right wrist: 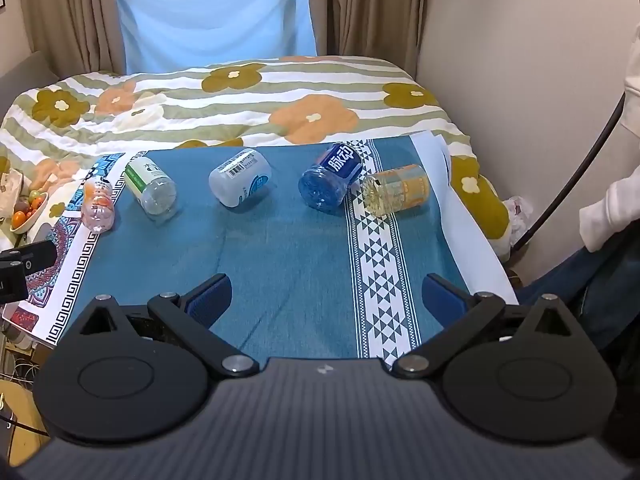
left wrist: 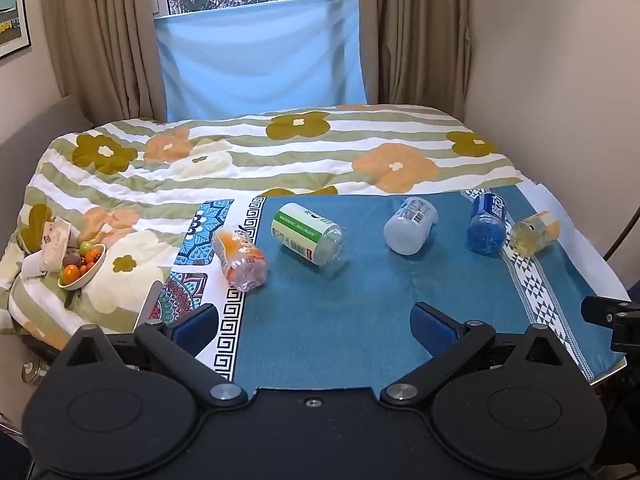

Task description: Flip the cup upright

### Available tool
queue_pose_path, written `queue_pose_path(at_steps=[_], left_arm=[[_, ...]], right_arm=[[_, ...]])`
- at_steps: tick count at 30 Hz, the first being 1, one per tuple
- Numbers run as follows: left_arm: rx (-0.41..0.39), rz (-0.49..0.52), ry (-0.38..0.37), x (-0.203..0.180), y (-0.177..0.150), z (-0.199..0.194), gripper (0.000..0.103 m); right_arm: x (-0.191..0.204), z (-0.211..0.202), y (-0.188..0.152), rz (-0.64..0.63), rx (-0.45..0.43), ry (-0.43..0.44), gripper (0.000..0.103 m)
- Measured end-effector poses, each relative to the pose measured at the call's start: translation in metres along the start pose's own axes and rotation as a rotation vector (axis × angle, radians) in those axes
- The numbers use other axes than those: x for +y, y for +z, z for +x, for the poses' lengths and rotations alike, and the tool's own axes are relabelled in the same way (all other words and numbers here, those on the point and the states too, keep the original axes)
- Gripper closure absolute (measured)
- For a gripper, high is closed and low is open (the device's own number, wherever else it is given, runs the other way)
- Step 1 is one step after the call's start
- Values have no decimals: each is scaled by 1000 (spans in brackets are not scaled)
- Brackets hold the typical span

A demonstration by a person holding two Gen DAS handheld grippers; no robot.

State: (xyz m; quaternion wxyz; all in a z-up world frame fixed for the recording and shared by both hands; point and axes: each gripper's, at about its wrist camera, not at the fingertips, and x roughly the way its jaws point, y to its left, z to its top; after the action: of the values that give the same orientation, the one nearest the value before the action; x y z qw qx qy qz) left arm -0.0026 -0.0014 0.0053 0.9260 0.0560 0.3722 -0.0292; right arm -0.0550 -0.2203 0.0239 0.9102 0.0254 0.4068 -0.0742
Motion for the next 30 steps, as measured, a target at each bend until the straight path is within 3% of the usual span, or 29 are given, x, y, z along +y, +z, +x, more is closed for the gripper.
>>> queue_pose_path(at_steps=[30], left_arm=[[-16, -1, 7, 0, 0, -3, 0]], right_arm=[[0, 0, -1, -3, 5, 3, 0]])
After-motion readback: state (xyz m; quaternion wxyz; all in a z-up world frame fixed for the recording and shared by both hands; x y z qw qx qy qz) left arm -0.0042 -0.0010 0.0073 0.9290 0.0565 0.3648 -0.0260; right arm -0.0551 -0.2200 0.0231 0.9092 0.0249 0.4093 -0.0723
